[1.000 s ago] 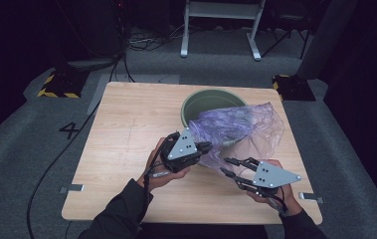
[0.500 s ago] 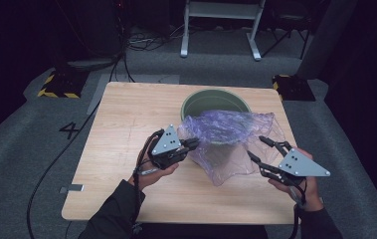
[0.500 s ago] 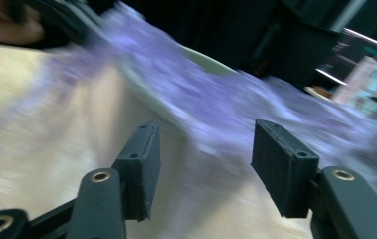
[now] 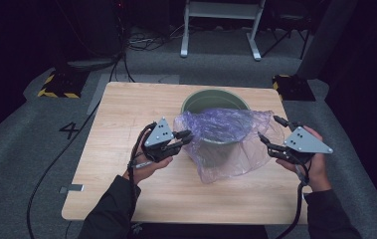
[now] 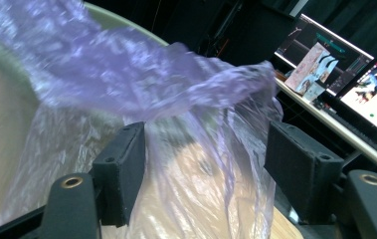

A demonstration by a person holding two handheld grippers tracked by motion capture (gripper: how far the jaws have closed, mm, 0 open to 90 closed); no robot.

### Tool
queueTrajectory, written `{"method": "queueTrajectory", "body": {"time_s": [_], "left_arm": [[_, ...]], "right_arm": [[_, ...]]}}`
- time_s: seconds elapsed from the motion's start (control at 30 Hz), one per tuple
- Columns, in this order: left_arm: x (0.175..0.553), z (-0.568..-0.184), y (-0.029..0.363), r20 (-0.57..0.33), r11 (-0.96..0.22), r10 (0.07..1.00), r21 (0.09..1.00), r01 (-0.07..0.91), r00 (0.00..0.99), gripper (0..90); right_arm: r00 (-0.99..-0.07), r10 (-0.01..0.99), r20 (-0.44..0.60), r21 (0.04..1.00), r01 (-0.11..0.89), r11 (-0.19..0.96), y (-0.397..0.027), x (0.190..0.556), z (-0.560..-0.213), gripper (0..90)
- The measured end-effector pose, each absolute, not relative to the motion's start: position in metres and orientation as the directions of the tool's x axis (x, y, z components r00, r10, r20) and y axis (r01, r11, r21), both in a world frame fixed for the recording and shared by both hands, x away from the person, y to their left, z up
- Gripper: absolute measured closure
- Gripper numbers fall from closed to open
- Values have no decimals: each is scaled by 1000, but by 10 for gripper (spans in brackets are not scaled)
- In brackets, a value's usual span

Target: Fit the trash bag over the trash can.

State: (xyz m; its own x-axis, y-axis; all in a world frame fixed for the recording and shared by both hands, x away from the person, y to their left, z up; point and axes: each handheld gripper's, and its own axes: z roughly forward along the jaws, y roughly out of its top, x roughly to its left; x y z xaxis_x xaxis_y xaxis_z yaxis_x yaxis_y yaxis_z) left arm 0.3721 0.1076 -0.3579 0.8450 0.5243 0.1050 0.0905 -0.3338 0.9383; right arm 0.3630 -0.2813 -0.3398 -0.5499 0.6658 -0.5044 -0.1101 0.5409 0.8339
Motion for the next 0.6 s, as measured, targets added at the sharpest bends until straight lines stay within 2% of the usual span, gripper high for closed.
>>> {"method": "queueTrajectory", "body": {"time_s": [0.1, 0.23, 0.37, 0.47, 0.57, 0.6], "left_arm": [[373, -355, 111, 99, -323, 542, 941, 99, 834, 587], [373, -351, 113, 97, -321, 554, 941, 105, 827, 444], [369, -346, 113, 99, -329, 529, 940, 96, 843, 403], [365, -342, 110, 80, -323, 518, 940, 108, 851, 273], [355, -338, 102, 85, -332, 496, 938, 99, 864, 191], [352, -337, 99, 89, -336, 483, 937, 91, 871, 175]], "right_arm": [[-538, 669, -512, 830, -109, 547, -283, 369, -333, 316], [-546, 651, -527, 816, -111, 567, -282, 376, -327, 305], [-579, 651, -490, 837, -104, 538, -284, 384, -322, 311], [-611, 644, -461, 852, -100, 514, -285, 387, -321, 366], [-625, 632, -457, 852, -104, 513, -285, 387, -322, 482], [-633, 626, -456, 853, -108, 512, -285, 386, -322, 554]]}}
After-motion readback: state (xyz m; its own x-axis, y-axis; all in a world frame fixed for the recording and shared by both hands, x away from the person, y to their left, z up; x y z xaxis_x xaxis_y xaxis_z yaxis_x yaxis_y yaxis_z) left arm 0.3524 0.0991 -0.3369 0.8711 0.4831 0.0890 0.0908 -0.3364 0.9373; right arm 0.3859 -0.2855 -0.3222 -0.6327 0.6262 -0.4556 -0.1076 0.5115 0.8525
